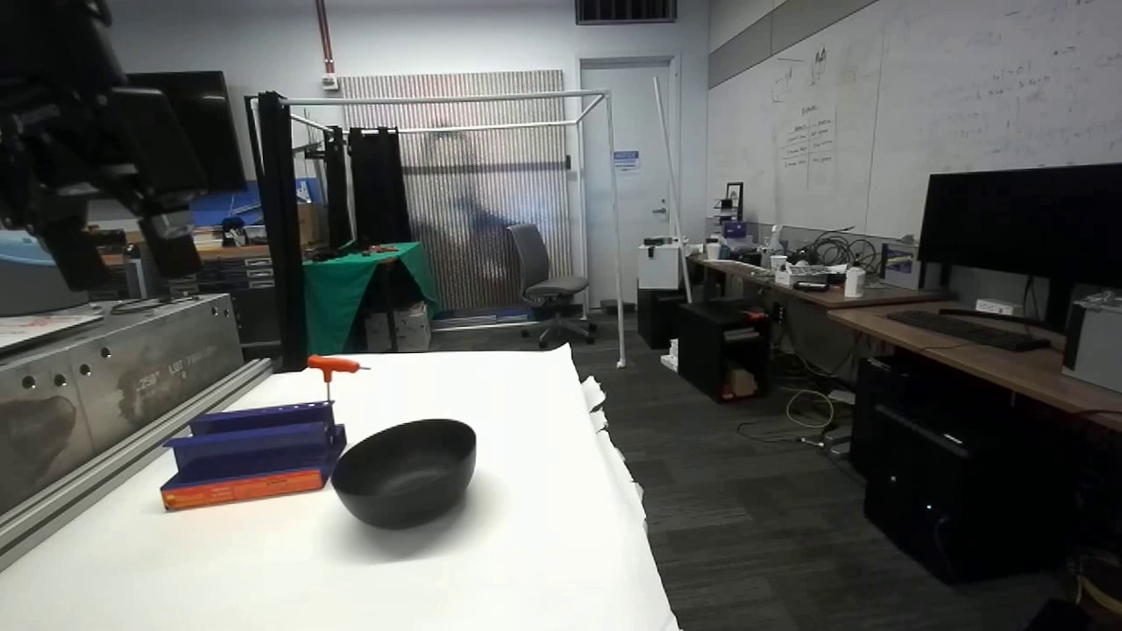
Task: Put the metal object with an orange handle in the black bowl
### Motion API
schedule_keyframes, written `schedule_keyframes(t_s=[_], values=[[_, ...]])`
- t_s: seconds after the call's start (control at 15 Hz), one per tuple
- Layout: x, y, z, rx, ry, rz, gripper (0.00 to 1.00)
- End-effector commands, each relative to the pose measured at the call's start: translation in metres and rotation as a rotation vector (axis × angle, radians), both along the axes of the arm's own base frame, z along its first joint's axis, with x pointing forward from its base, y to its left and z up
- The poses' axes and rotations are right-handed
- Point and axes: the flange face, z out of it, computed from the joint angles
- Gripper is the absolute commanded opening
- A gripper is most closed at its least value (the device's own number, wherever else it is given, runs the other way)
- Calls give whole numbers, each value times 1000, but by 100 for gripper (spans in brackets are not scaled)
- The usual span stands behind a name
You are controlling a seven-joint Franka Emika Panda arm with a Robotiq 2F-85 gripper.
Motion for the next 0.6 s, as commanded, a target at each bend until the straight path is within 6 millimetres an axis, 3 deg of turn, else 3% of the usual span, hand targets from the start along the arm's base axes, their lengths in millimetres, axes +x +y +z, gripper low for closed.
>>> schedule_keyframes(t_s=[0.0, 0.33, 0.53], values=[[62, 7, 0, 7, -21, 110, 100], [155, 23, -19, 48, 29, 248, 100], [198, 33, -37, 37, 100, 341, 100]])
